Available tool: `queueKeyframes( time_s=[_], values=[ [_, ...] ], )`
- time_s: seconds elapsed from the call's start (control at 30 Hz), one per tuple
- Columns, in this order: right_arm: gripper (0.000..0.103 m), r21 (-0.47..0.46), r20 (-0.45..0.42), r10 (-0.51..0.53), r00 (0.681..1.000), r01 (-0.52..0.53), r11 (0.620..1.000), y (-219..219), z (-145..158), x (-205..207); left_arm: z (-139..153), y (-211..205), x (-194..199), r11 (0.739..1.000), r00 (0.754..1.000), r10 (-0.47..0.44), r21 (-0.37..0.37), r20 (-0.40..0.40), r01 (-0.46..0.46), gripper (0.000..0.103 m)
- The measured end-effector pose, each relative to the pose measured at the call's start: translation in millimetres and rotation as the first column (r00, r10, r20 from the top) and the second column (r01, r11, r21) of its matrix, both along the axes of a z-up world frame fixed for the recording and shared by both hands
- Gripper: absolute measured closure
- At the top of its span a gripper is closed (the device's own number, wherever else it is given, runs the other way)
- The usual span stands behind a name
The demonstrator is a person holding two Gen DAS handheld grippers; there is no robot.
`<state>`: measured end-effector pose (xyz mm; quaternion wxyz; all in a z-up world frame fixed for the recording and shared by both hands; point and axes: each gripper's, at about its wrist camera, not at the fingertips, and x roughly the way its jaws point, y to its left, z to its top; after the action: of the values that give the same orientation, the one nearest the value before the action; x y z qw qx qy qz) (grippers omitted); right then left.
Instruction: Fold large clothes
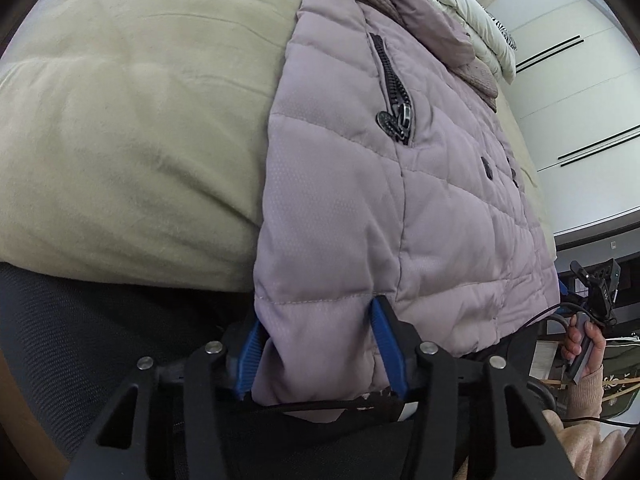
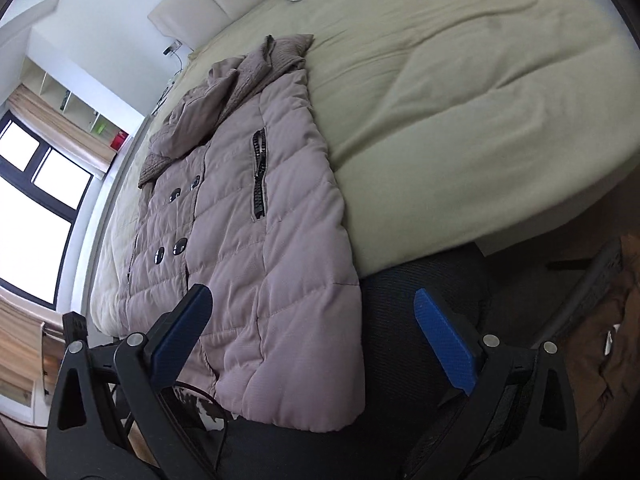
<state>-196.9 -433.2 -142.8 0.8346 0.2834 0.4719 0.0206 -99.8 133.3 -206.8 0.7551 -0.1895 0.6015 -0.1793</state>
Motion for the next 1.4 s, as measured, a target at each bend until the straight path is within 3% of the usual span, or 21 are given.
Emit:
queueKeyframes(
  time_s=[0.17,0.33,0.47,0.8,0.87,0.9,0.97,1.13,1.23,1.4],
  values=[
    [0.009,0.147,-0.021,0.005,1.0,-0.002,0.989,-14.2,-19.4,-1.8,-2.6,-4.3,0.4,1.0,1.0,-0.014,-0.017,-0.012,0.014,0.049],
    [0.012,0.243,-0.025,0.038,0.999,-0.031,0.969,-21.6,-24.3,3.7,-4.0,-8.8,-1.1,0.999,0.999,-0.028,-0.043,-0.024,0.027,0.056],
    [0.018,0.319,-0.069,0.112,0.991,-0.085,0.944,-14.7,-28.8,13.5,-8.4,-8.5,-1.4,0.997,0.999,-0.029,-0.071,-0.045,0.026,0.056],
    [0.031,0.317,-0.165,0.207,0.964,-0.147,0.937,16.3,-31.8,22.1,-12.4,-11.7,0.0,0.994,0.995,-0.066,-0.093,-0.071,0.059,0.056],
    [0.043,0.307,-0.164,0.197,0.967,-0.139,0.941,18.6,-32.0,22.3,-12.5,-12.5,-0.2,0.993,0.995,-0.067,-0.098,-0.072,0.06,0.065],
    [0.048,0.302,-0.165,0.187,0.968,-0.131,0.944,19.1,-33.7,21.3,-11.6,-12.0,-0.7,0.994,0.996,-0.063,-0.097,-0.07,0.056,0.075],
    [0.07,0.299,-0.179,0.172,0.969,-0.113,0.947,21.0,-39.7,20.7,-9.1,-10.7,-3.4,0.992,0.996,-0.069,-0.109,-0.063,0.062,0.082],
    [0.078,0.307,-0.157,0.153,0.976,-0.099,0.947,24.6,-43.6,16.9,-1.2,-4.3,-9.0,0.987,0.997,-0.056,-0.156,-0.056,0.047,0.091],
    [0.083,0.281,-0.109,0.137,0.985,-0.101,0.954,29.1,-33.5,17.8,7.5,9.4,-5.4,0.961,0.998,-0.011,-0.275,-0.055,-0.005,0.094],
    [0.087,0.25,0.003,0.133,0.991,-0.129,0.96,35.5,-11.1,27.2,27.1,34.8,10.0,0.878,0.996,0.085,-0.47,-0.031,-0.09,0.094]
  ],
)
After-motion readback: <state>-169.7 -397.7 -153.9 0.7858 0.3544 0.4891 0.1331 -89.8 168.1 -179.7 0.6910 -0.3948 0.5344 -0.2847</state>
